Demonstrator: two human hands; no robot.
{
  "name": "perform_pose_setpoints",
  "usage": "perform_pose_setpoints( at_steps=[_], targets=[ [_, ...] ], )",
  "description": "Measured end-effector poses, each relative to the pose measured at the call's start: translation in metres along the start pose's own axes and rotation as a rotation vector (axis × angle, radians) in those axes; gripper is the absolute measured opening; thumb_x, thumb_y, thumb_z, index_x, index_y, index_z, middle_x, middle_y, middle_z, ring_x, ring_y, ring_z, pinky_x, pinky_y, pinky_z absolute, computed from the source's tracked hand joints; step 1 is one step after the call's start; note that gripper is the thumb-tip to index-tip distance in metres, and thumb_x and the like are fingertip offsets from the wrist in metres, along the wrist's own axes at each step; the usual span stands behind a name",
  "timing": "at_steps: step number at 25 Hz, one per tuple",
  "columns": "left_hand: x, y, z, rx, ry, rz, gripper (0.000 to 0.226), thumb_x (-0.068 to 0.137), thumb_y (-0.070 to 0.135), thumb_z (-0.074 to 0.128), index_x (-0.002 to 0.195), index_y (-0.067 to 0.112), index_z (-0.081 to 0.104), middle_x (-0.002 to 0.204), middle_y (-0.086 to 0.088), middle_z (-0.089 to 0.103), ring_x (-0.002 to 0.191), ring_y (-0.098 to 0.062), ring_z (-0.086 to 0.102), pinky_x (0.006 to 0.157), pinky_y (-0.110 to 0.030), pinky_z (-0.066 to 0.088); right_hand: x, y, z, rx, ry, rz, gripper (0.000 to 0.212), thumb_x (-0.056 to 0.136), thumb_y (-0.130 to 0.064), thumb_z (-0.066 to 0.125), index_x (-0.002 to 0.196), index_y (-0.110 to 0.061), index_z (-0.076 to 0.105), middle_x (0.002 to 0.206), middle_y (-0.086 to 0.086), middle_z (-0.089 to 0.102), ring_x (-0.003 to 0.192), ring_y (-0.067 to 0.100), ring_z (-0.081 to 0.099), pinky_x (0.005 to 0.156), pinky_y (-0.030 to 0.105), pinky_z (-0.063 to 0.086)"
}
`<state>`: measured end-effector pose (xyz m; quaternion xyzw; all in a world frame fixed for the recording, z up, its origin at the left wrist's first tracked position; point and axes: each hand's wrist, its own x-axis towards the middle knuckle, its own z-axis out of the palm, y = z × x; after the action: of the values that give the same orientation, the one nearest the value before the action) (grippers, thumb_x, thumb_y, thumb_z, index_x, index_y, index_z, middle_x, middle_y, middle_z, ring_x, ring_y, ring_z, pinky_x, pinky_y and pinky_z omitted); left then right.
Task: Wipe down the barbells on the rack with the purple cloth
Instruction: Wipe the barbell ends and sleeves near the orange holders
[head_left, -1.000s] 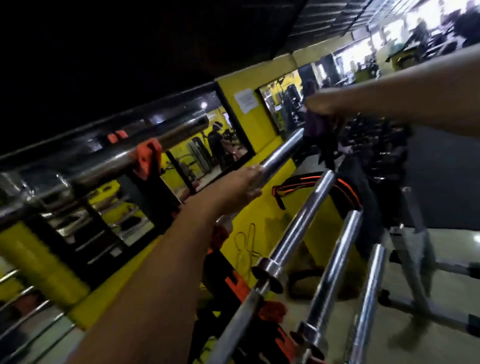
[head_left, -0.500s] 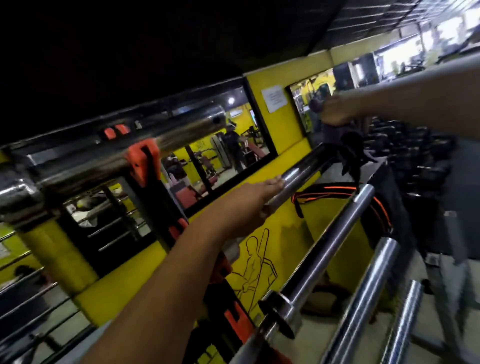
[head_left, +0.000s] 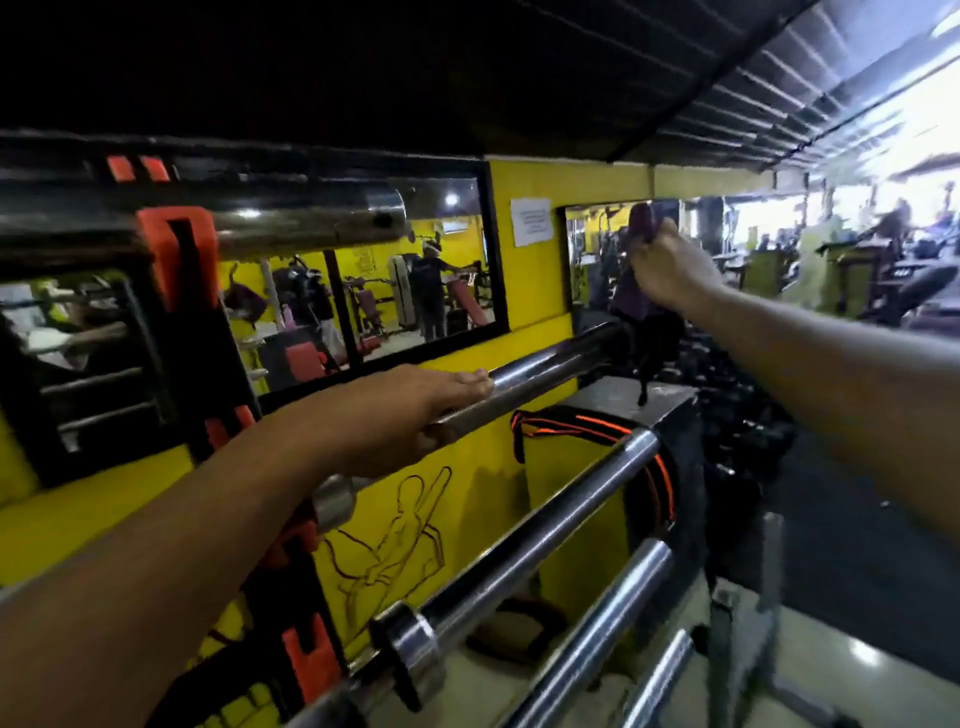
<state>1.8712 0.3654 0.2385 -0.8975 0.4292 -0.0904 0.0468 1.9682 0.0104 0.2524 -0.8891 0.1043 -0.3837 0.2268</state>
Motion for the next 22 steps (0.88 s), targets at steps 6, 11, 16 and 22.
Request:
perform_pose_setpoints(
  at_steps=[6, 11, 16, 22],
  targets=[
    [0.006, 0.001, 0.005, 0.023, -0.006, -0.053, 0.064, 0.101, 0.027, 0.055, 0.154, 0.041, 0.023, 0.160, 0.025, 0.018, 0.147, -0.004, 0.023, 0.121, -0.035, 0.025, -0.053, 0.017, 0.057, 0.086, -0.258, -0.278, 0.062, 0.090, -0.071, 0.030, 0.116, -0.023, 0.061, 0.117, 0.010, 0.060, 0.114, 0.031, 0.052, 0.102, 0.053, 0.040],
    [0.008, -0.003, 0.007, 0.001, 0.014, -0.056, 0.064, 0.100, 0.026, 0.055, 0.154, 0.042, 0.024, 0.160, 0.024, 0.020, 0.147, -0.003, 0.024, 0.121, -0.036, 0.027, -0.042, 0.002, 0.060, 0.023, -0.168, -0.175, 0.059, 0.085, -0.068, 0.028, 0.084, -0.018, 0.059, 0.087, 0.006, 0.065, 0.086, 0.030, 0.061, 0.088, 0.046, 0.048],
    [0.009, -0.004, 0.006, 0.006, 0.024, -0.038, 0.065, 0.100, 0.024, 0.056, 0.154, 0.041, 0.025, 0.159, 0.024, 0.019, 0.145, 0.000, 0.024, 0.119, -0.028, 0.024, -0.095, -0.016, 0.076, 0.210, -0.073, -0.606, 0.045, 0.098, -0.050, 0.034, 0.118, -0.024, 0.063, 0.111, -0.011, 0.059, 0.105, 0.008, 0.044, 0.101, 0.031, 0.025],
    [0.008, -0.006, 0.008, 0.029, 0.035, -0.016, 0.064, 0.101, 0.025, 0.054, 0.154, 0.040, 0.022, 0.160, 0.025, 0.016, 0.144, 0.004, 0.020, 0.114, -0.018, 0.017, -0.039, 0.030, 0.081, 0.152, -0.059, -0.413, 0.042, 0.095, -0.054, 0.034, 0.102, -0.030, 0.067, 0.098, -0.006, 0.066, 0.104, 0.022, 0.057, 0.104, 0.049, 0.036]
  ],
)
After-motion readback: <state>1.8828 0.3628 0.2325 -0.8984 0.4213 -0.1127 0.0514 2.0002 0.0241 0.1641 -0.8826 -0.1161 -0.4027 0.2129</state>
